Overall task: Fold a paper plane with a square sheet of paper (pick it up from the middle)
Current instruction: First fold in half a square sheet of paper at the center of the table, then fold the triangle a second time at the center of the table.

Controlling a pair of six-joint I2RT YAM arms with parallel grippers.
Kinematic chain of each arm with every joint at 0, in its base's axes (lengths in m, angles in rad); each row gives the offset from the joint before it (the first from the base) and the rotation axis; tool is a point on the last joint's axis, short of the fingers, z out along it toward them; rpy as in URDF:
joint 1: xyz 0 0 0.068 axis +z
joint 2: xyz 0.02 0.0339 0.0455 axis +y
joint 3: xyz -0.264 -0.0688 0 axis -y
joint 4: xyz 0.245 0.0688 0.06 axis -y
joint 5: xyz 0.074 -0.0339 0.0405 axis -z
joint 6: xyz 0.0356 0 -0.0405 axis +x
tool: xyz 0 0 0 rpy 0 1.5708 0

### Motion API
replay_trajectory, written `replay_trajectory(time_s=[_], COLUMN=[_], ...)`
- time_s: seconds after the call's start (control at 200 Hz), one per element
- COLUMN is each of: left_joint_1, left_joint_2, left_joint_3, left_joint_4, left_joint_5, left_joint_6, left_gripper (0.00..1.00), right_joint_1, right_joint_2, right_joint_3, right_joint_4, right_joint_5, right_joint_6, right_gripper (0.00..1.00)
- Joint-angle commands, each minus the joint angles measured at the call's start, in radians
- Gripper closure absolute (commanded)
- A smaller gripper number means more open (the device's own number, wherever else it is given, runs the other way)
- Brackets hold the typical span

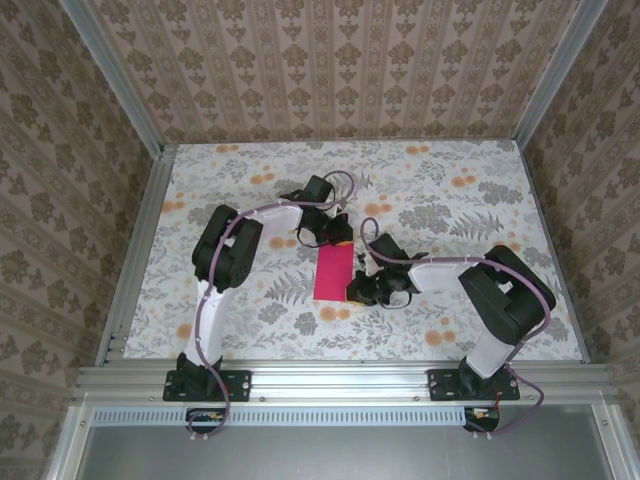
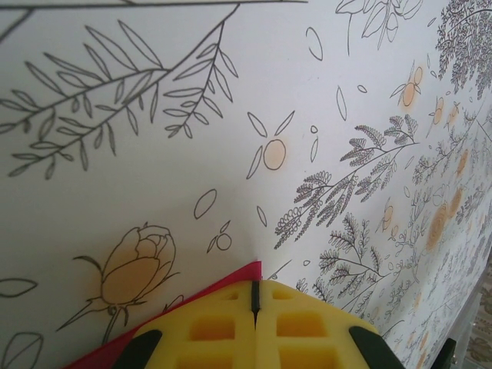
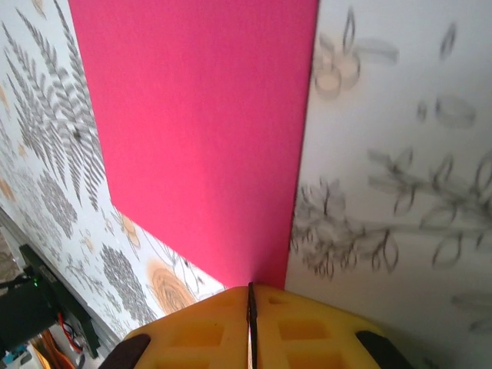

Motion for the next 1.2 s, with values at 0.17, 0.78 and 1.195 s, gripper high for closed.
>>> replay_trajectory(time_s=[0.17,0.78,1.195], left_joint_1=[0.008,0.191,0.114], left_joint_2=[0.023,-0.418,-0.56], left_joint_3=[0.045,-0.256,-0.465], left_joint_4=[-0.091,-0.147,-0.163], left_joint_5=[-0.074,-0.124,-0.112], left_joint_6=[0.0,-0.076,-0.111], left_gripper=[0.96,0.34,0.3], right_joint_1=[0.018,-0.018,-0.05], right_joint_2=[-0.21,0.083,0.296], right_joint_3=[-0.013,0.382,0.539], right_joint_4=[-0.182,-0.262,-0.298], right_joint_5=[0.119,0.382,0.414], right_joint_6=[0.001,-0.126,-0.109], right_gripper=[0.82,0.65,0.65])
